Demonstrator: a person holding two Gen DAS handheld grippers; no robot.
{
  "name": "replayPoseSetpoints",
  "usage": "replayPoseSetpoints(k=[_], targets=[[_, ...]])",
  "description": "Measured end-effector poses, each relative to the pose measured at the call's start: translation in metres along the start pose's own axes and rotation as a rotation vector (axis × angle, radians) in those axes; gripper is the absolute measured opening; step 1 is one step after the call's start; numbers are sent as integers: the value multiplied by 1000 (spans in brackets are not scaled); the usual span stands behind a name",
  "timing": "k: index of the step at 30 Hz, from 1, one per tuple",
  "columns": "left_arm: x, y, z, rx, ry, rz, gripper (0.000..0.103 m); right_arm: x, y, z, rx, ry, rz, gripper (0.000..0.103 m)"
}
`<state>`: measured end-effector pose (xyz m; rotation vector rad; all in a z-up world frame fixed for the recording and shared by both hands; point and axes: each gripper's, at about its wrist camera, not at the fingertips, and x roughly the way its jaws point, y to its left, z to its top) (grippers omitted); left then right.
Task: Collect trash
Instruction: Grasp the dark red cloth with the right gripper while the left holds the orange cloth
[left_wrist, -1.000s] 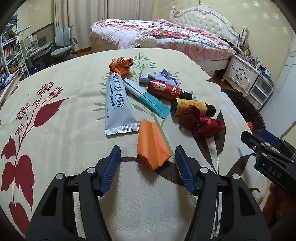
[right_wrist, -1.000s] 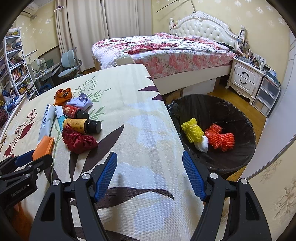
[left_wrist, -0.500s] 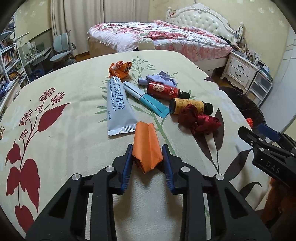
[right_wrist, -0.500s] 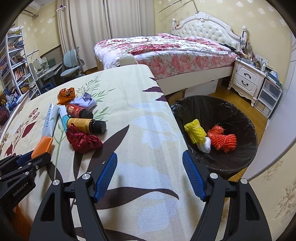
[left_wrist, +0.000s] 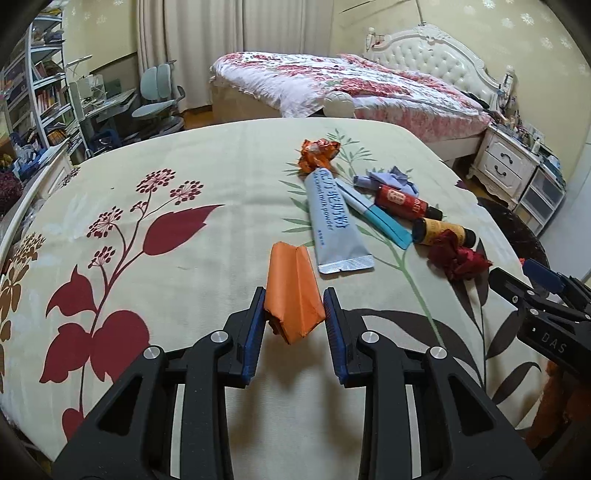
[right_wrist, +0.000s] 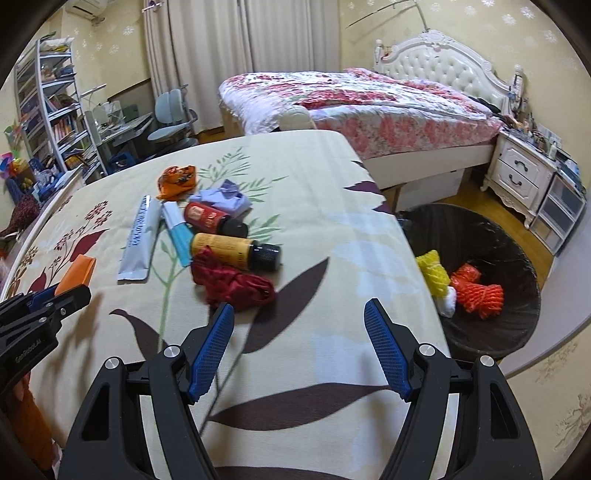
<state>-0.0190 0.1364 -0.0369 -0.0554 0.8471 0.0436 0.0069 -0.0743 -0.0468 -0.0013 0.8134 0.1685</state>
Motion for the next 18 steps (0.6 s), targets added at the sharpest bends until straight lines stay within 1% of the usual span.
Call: replayPoseSetpoints(k=[5, 11, 12, 13, 15, 16, 18], targets=[[4, 18, -2, -34, 9, 19, 30, 8, 17, 4, -33, 17, 36, 71], [8, 28, -5, -53, 16, 18, 30, 21, 32, 11, -62, 39, 64, 70], [8, 30, -5, -57, 17, 16, 30, 23, 35, 12, -68, 45, 64, 65], [9, 30, -4, -59, 18, 16, 30, 27, 37, 13, -75, 53, 59, 58], [9, 32, -5, -64, 18, 12, 30, 31, 41, 12, -86, 69, 51, 52], [9, 33, -5, -66, 18, 10, 30, 32, 42, 11, -95, 71, 41, 48], [10, 34, -5, -67, 16, 9, 30, 31, 46, 9, -112, 67, 28, 46]])
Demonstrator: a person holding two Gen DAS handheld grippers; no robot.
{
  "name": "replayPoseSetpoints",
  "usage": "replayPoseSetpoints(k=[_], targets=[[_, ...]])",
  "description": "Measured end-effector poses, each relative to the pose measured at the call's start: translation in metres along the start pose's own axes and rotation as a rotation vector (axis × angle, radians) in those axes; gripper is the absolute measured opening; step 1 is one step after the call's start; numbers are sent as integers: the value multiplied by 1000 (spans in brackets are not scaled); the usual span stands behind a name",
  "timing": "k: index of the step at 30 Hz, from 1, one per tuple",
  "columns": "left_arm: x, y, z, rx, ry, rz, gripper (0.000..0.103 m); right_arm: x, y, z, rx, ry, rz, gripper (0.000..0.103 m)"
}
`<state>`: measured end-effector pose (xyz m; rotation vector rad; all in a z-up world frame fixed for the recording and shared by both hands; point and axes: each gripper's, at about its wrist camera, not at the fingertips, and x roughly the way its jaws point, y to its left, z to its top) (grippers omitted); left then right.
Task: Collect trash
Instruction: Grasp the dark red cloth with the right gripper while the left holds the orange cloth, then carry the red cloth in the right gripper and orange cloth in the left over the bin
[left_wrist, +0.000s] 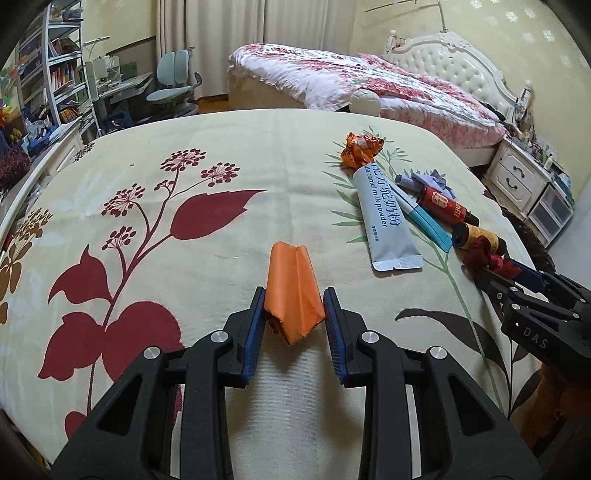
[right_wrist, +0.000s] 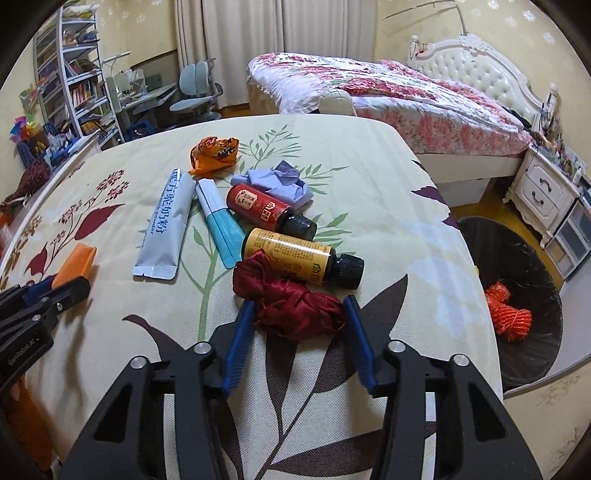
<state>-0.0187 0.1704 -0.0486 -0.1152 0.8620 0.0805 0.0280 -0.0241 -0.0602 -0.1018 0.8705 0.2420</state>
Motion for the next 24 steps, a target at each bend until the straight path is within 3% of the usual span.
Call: replayPoseSetpoints(k=[5, 12, 24], targets=[[0, 0, -2, -5, -2, -9, 30, -6, 2, -3, -7, -6, -3, 40], [-7, -6, -2, -1, -19, -27, 30, -18, -2, -8, 10, -23, 1, 40], [-21, -49, 3, 57, -65, -100, 30, -43, -47, -10, 109, -73, -53, 40]])
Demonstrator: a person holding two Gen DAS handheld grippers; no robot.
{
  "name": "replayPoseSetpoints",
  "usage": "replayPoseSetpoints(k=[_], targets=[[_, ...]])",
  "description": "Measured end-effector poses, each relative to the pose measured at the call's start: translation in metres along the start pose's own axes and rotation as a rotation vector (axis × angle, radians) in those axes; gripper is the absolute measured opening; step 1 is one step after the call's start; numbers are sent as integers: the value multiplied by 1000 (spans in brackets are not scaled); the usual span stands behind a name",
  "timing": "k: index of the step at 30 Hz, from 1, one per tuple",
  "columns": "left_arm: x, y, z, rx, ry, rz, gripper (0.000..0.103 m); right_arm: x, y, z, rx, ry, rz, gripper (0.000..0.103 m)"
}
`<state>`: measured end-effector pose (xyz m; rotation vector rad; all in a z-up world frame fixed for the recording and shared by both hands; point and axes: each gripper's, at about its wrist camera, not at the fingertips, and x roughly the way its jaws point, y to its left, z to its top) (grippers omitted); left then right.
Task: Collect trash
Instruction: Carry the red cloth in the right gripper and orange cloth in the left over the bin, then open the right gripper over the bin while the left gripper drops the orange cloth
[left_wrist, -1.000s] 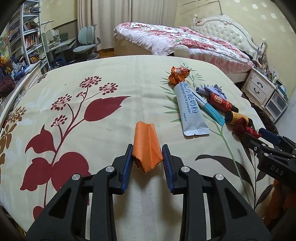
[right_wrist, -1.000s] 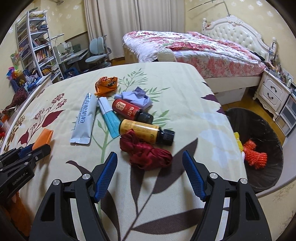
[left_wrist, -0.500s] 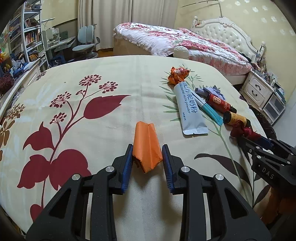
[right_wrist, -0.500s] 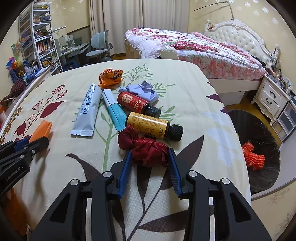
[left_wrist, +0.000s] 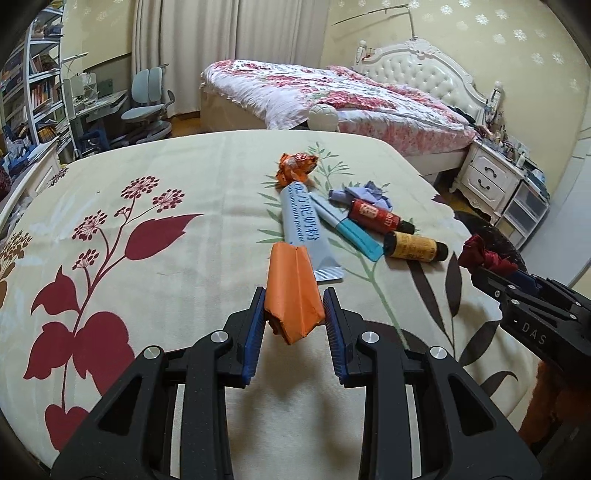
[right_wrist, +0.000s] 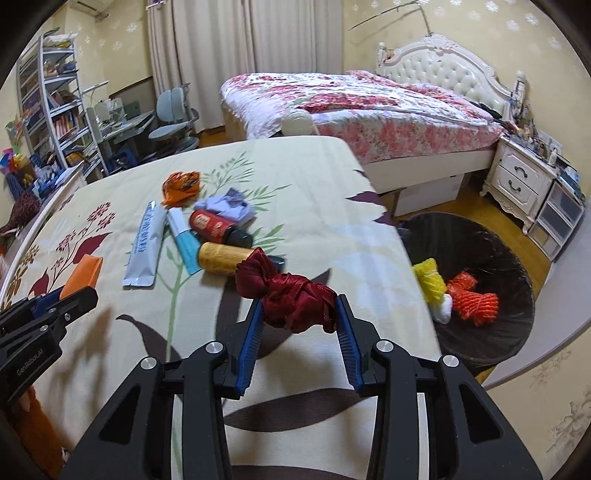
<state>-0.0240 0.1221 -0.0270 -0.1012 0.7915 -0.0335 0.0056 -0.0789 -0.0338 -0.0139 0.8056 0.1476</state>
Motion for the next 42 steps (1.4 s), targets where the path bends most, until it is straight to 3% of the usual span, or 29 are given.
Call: replayPoseSetpoints(k=[19, 31, 42], targets=[[29, -137, 41, 172, -52, -196, 30, -17, -114, 17, 172, -83, -201, 40], [77, -214, 64, 236, -33, -217, 30, 5, -171, 22, 241, -78, -273, 40], [114, -259, 70, 293, -3, -194, 30, 25, -208, 26, 284, -63, -301, 40]])
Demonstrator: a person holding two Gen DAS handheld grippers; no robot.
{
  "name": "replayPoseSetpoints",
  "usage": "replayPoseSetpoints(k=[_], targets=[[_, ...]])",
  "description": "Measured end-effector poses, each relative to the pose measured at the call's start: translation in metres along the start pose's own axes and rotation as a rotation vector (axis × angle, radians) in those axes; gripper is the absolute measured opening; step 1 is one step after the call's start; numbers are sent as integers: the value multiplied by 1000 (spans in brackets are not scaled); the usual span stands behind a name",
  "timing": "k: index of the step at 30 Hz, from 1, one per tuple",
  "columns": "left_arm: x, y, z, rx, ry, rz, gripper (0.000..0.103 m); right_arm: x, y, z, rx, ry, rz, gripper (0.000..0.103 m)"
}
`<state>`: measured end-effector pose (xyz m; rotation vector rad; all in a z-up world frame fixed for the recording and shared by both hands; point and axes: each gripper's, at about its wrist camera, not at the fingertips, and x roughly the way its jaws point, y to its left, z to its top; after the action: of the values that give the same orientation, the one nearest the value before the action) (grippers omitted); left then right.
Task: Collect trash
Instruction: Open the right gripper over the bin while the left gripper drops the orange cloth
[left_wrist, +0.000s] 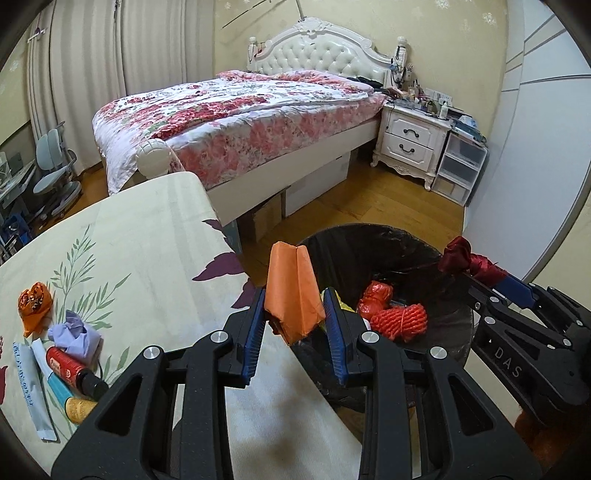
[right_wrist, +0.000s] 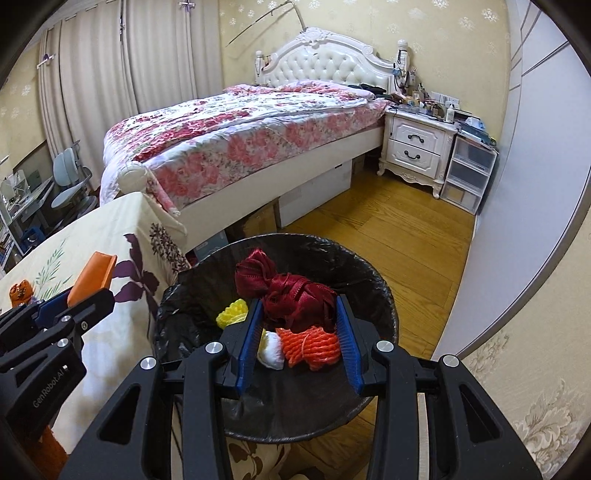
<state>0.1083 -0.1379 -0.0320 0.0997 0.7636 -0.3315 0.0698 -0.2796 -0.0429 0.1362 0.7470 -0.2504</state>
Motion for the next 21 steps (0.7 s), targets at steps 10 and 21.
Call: replayPoseSetpoints(k=[10, 21], targets=[[28, -18, 11, 43, 24, 7, 31, 21, -12, 4, 58, 20, -6, 40], [38, -19, 9, 46, 43, 25, 62, 32, -24, 1, 94, 48, -44, 54]])
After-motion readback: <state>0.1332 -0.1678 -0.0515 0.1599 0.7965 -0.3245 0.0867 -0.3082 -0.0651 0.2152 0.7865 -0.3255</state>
